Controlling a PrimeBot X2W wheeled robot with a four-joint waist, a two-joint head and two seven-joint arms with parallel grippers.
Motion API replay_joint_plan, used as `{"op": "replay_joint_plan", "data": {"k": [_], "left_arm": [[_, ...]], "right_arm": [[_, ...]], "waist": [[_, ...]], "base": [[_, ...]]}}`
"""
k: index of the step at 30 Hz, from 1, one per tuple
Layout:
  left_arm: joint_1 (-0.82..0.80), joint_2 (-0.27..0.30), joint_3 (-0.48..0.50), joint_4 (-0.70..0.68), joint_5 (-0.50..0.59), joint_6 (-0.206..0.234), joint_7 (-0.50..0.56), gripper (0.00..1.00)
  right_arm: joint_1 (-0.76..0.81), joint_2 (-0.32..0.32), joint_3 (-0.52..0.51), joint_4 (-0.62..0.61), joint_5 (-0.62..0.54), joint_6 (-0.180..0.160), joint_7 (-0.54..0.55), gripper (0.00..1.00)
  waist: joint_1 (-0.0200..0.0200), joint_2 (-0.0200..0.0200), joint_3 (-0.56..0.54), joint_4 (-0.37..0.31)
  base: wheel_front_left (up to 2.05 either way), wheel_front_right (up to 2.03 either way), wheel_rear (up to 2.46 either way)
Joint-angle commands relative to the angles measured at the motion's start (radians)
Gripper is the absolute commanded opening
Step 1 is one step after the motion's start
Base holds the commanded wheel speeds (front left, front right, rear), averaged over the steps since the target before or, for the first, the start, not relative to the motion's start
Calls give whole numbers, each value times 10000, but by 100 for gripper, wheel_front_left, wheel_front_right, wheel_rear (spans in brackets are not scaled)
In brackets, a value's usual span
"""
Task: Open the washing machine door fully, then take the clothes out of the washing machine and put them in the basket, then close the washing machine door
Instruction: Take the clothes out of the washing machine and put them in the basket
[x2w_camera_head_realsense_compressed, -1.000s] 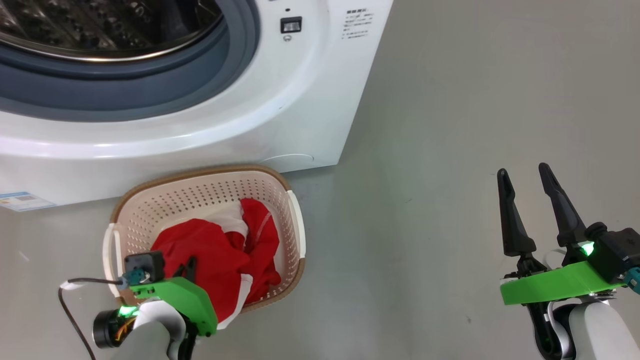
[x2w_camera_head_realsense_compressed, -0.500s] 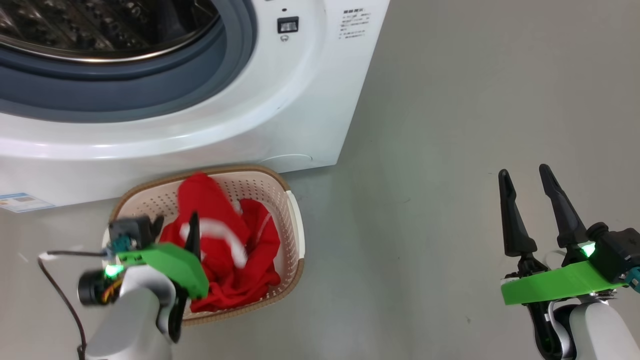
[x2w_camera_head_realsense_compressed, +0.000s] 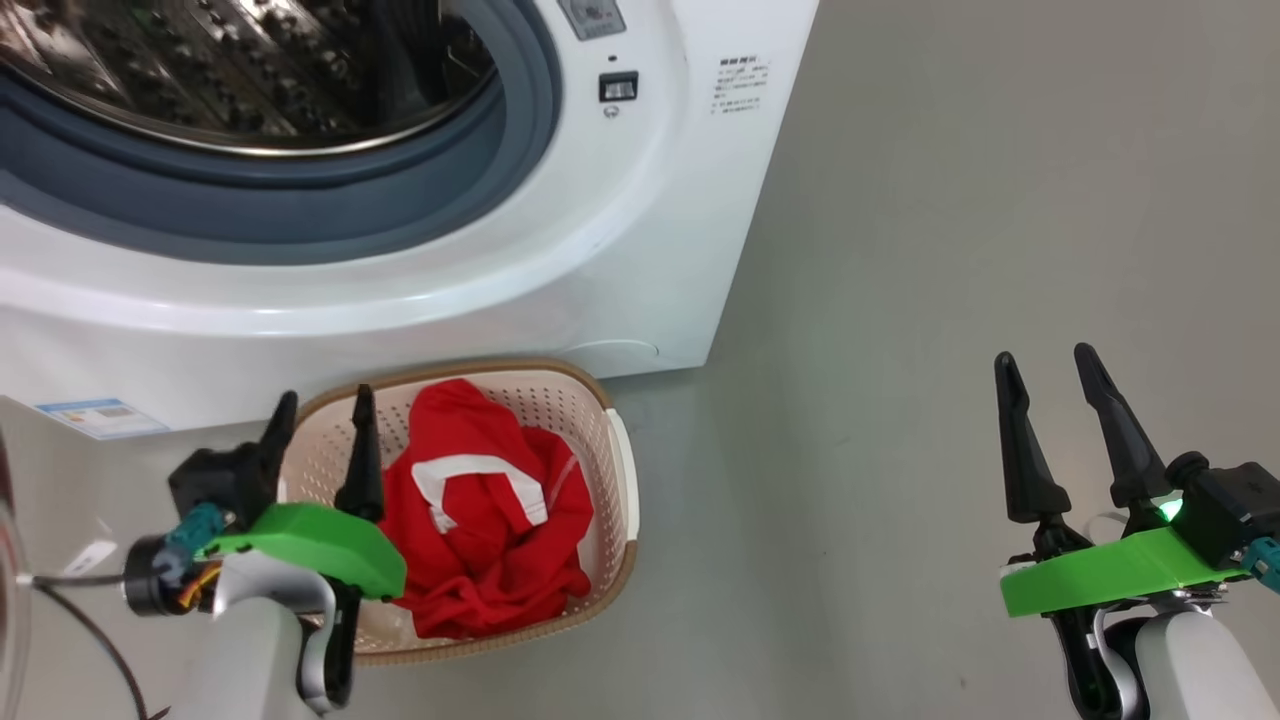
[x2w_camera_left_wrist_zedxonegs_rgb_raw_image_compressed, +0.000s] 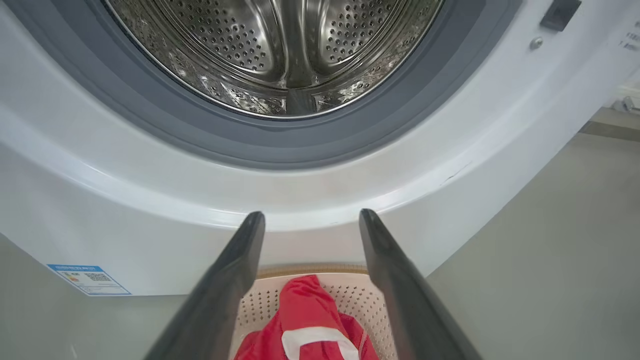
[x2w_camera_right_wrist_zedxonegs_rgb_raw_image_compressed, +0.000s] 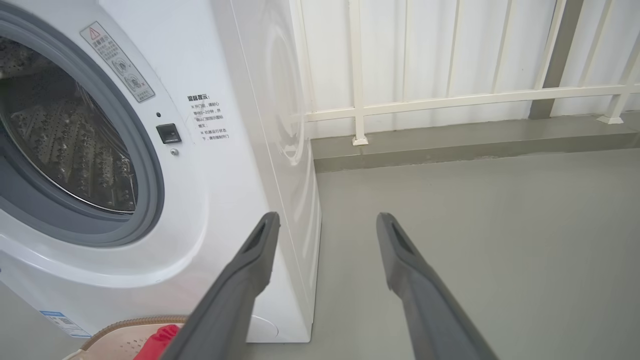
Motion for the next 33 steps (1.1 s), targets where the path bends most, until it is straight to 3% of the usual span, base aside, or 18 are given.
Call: {"op": "replay_joint_plan", "data": {"k": [1, 15, 33], "left_arm": [[215, 181, 411, -468, 141, 2, -122, 100], [1806, -200, 924, -3499, 781, -743, -122, 100], [3582, -255, 955, -5460, 842, -809, -122, 100]], "right_arm": [[64, -119, 175, -193, -2, 63, -63, 100], [226, -119, 21, -170, -492, 63, -63, 100], [717, -119, -504, -378, -1163, 63, -63, 100]], "waist": [[0, -1, -192, 107], [0, -1, -896, 419], [0, -1, -2145, 737]], "base": [[0, 0, 0], [0, 0, 0], [0, 0, 0]]}}
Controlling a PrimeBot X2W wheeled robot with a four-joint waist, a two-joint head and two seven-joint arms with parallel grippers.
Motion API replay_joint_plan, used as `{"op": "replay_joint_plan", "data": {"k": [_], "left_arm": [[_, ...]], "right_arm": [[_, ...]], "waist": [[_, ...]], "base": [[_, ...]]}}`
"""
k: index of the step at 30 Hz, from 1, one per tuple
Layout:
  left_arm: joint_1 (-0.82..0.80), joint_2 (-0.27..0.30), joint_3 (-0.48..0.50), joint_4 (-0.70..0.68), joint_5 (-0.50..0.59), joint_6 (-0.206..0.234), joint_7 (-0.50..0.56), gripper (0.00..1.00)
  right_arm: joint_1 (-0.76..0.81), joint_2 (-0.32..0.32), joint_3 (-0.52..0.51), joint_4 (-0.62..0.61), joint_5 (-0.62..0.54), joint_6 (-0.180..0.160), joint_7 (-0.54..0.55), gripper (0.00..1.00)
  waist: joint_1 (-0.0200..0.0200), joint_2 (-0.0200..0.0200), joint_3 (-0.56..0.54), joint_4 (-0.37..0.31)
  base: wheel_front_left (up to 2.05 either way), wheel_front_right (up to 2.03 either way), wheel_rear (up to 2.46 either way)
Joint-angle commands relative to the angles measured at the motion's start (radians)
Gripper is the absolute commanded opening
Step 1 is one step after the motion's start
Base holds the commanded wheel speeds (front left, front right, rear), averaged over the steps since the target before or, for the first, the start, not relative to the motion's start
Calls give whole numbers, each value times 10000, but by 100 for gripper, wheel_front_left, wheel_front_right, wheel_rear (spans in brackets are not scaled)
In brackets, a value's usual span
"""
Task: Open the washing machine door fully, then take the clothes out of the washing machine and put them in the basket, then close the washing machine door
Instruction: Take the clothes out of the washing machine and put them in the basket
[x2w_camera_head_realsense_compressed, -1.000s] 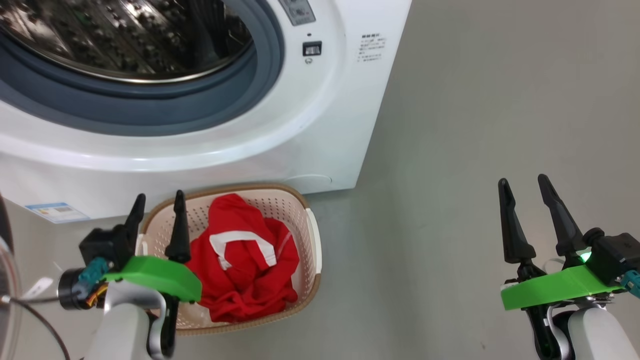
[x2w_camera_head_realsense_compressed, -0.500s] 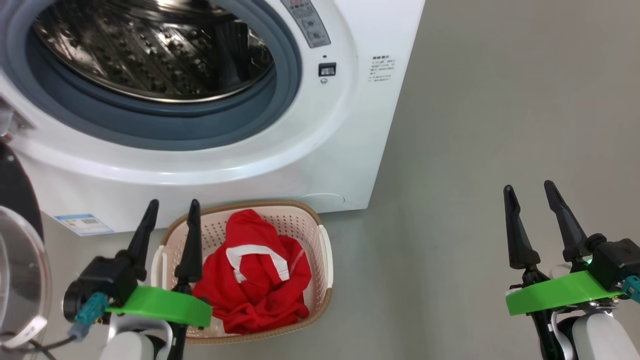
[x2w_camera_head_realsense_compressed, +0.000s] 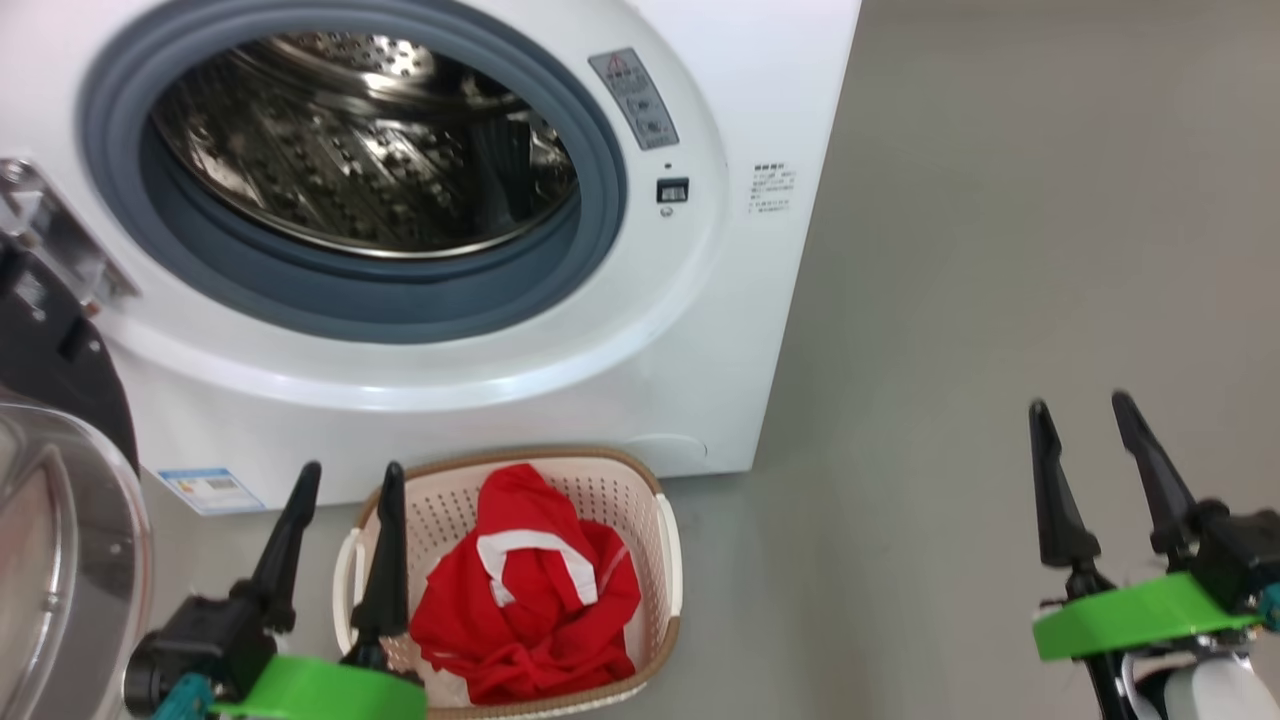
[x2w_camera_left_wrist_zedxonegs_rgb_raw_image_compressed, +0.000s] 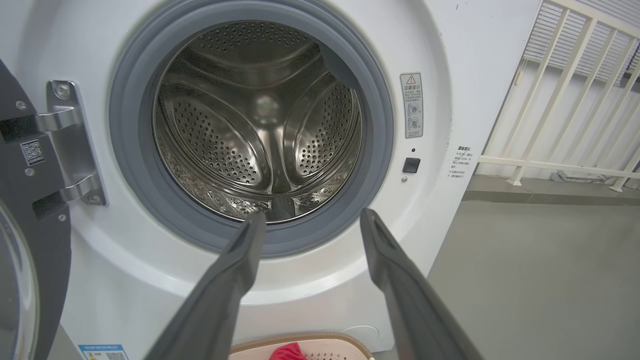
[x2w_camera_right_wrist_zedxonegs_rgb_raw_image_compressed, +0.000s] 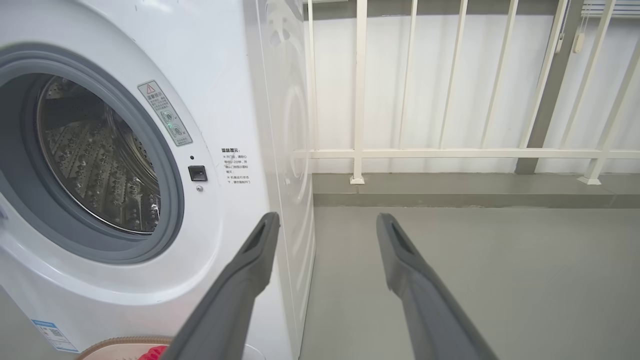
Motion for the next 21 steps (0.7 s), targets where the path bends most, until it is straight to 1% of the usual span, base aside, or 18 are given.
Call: {"op": "replay_joint_plan", "data": {"k": [1, 11, 15, 21], "left_arm": [[110, 107, 341, -433, 63, -56, -91, 100], [1018, 106, 547, -885, 266, -9, -91, 100], [1349, 105, 596, -1137, 357, 83, -91, 100], [1407, 105, 626, -1241, 491, 104, -91, 100]], "right_arm": [[98, -127, 115, -293, -156, 62, -63, 100], [933, -127, -203, -478, -369, 62, -63, 100], [1219, -127, -319, -605, -343, 62, -63, 100], [1349, -127, -170, -652, -346, 62, -63, 100]], "waist": [[0, 0, -322, 74], [0, 0, -1033, 116], [0, 0, -1112, 64], [0, 0, -1150, 66]], "base": [[0, 0, 0], [0, 0, 0], [0, 0, 0], [0, 0, 0]]}}
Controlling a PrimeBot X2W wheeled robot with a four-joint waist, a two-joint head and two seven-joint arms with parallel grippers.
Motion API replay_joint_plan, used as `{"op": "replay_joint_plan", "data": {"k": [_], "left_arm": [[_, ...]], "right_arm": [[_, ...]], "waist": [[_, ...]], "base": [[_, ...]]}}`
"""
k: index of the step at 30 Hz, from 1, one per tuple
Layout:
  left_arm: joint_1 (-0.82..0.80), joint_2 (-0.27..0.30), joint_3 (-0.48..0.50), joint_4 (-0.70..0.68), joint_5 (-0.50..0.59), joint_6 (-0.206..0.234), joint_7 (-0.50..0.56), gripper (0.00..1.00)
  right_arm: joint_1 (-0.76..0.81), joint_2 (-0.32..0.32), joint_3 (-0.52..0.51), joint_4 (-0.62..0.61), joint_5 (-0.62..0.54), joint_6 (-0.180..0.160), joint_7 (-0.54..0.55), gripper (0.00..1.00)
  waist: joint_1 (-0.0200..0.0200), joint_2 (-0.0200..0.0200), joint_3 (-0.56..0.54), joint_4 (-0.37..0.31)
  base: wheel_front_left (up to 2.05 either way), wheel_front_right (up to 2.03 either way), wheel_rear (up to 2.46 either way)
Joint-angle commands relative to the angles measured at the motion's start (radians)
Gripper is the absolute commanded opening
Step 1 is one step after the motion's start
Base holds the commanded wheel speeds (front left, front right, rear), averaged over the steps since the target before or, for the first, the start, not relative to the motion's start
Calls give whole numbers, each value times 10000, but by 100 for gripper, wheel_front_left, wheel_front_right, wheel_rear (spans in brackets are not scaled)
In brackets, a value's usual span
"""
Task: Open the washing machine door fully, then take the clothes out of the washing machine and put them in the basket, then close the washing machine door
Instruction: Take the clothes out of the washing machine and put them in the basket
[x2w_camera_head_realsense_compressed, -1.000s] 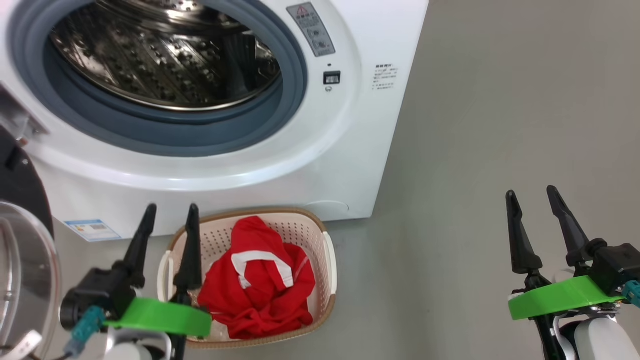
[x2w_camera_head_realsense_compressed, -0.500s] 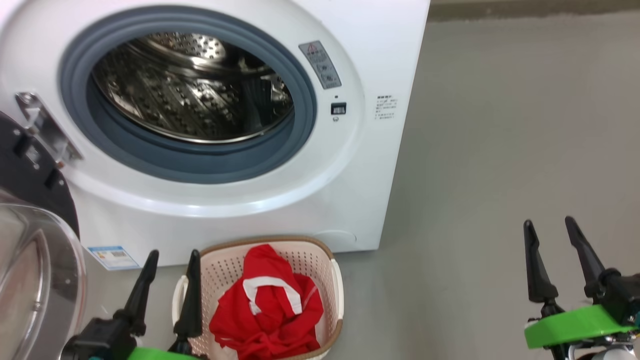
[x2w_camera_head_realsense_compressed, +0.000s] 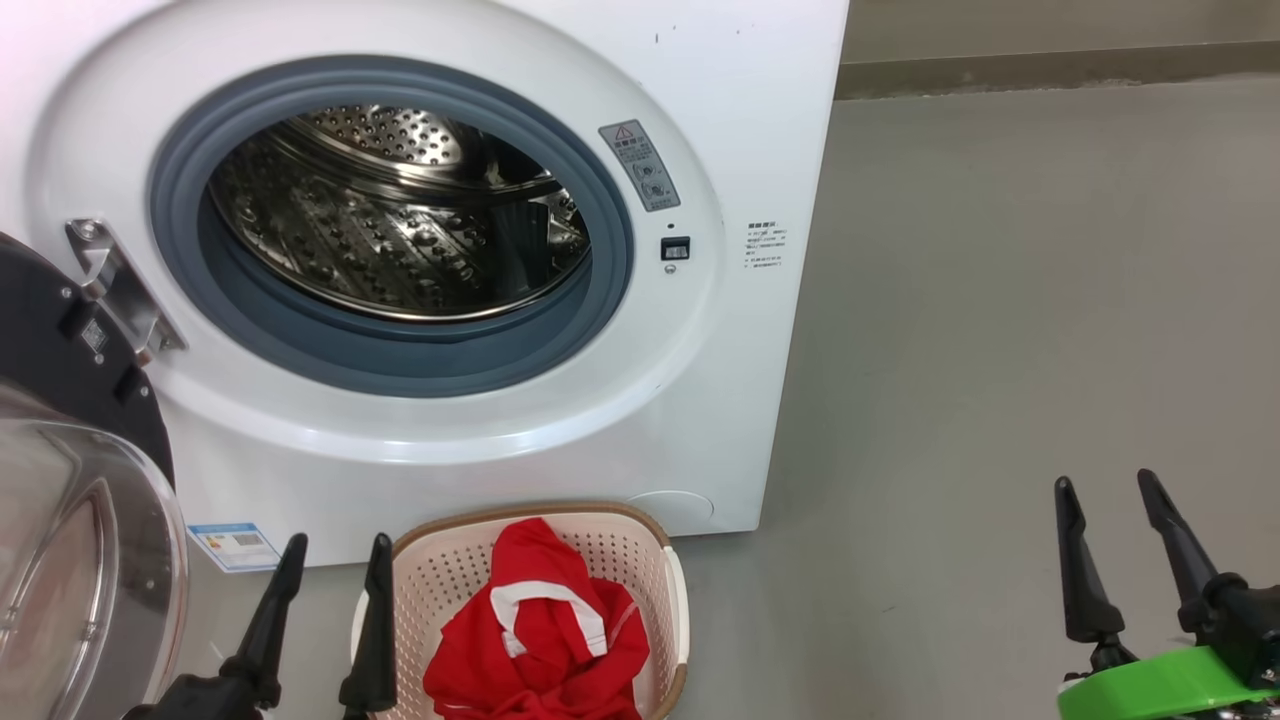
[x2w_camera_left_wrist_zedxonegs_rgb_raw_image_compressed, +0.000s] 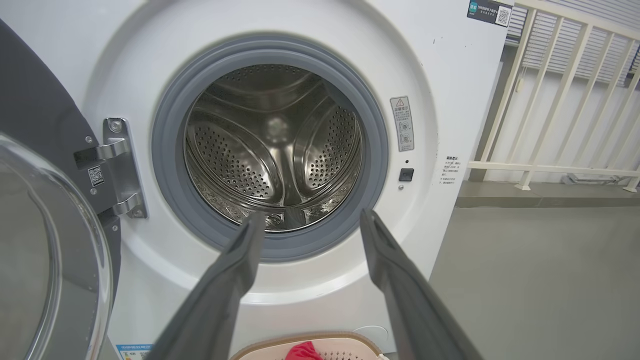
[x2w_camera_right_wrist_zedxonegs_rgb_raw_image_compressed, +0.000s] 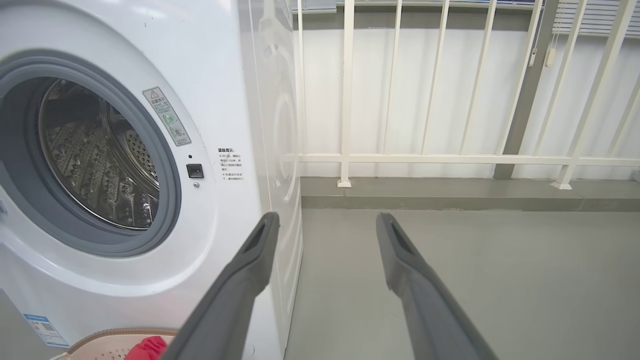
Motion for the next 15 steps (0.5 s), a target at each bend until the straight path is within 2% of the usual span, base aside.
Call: {"op": "replay_joint_plan", "data": {"k": [1, 11, 15], "left_arm": [[-134, 96, 354, -329, 92, 97, -91, 100], [-162, 95, 251, -260, 348, 207, -91, 100], [-188, 95, 175, -202, 411, 306, -91, 100]], "right_arm": [[-45, -146, 316, -280, -30, 62, -63, 100], [-23, -146, 438, -295, -7, 62, -63, 100], [-13, -146, 465, -309, -1, 62, -63, 100]], "waist": [[0, 0, -14, -1], [0, 0, -46, 65], [0, 0, -29, 75]], "base": [[0, 0, 0], [-2, 2, 0], [-54, 45, 8]]}}
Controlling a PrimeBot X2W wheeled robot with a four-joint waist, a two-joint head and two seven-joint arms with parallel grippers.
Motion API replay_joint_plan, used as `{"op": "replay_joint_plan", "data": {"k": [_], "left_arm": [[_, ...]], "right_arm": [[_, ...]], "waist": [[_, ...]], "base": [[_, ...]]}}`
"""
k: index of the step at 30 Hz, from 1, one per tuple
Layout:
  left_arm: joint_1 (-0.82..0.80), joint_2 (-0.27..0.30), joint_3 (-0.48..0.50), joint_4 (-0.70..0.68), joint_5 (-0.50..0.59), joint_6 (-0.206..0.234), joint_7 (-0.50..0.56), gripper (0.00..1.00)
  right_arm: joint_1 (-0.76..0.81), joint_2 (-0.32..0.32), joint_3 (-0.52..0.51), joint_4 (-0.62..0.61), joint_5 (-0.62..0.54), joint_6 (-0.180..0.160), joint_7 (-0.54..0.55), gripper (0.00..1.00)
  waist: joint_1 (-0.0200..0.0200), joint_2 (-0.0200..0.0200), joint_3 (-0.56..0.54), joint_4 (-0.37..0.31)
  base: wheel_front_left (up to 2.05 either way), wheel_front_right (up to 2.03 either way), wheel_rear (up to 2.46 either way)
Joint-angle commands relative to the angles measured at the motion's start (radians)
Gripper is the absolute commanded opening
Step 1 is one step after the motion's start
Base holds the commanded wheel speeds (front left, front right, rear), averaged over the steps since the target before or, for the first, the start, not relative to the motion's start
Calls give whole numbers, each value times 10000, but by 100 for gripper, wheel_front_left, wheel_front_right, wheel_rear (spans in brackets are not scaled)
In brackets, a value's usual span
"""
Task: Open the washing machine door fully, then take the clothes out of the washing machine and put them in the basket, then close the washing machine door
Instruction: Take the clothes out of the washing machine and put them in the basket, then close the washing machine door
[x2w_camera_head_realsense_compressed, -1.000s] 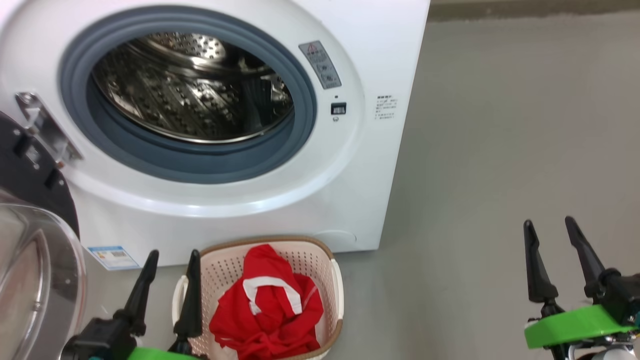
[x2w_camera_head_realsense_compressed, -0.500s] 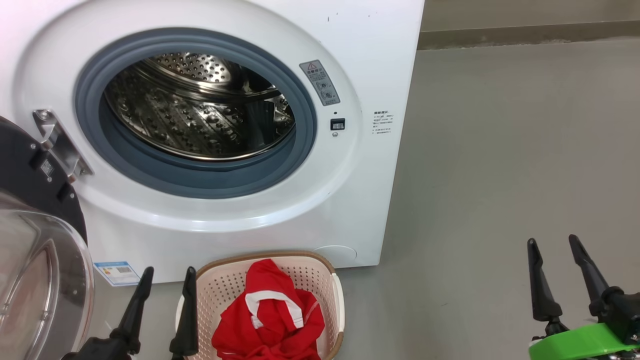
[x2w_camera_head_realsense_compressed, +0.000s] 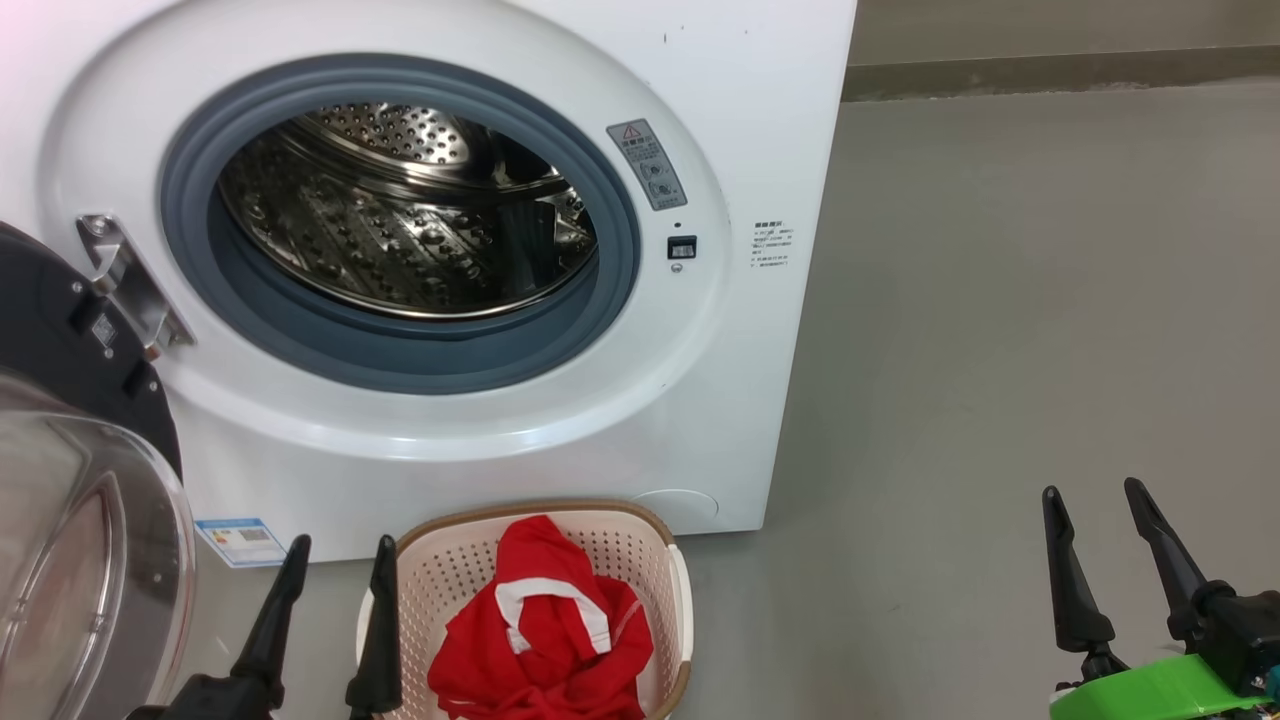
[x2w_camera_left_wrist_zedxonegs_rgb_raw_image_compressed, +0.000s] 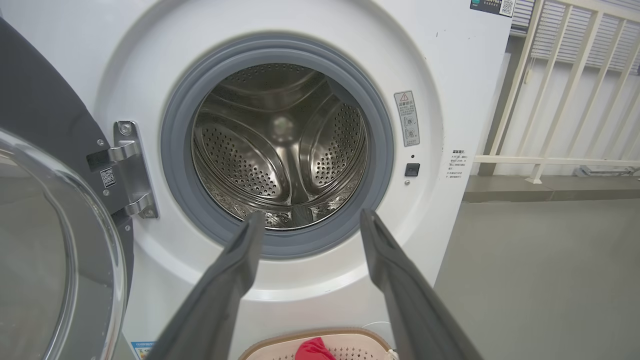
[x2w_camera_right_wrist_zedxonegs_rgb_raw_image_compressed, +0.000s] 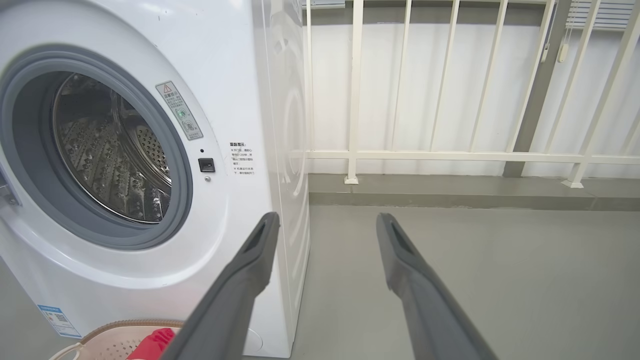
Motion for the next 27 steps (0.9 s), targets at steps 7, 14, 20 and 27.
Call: {"op": "replay_joint_plan", "data": {"k": [7, 14, 20, 27], "left_arm": [[-224, 91, 260, -179, 119, 129, -91, 100], [-232, 91, 203, -209, 84, 50, -91, 100], [-209, 91, 107, -334, 78, -63, -91, 100], [-204, 130, 7, -397, 417, 102, -91, 100]], "right_arm": [[-162, -154, 262, -285, 16, 62, -63, 100], [-175, -154, 232, -284, 47, 62, -63, 100], [-175, -154, 229, -314, 61, 62, -63, 100], [-165, -154, 161, -344, 136, 62, -63, 100]], "waist": [[0, 0, 18, 15], [0, 0, -2, 64], [0, 0, 13, 113], [0, 0, 79, 225]], "base": [[-127, 122, 5], [-204, 171, 33], [-125, 111, 14], [-31, 31, 0]]}}
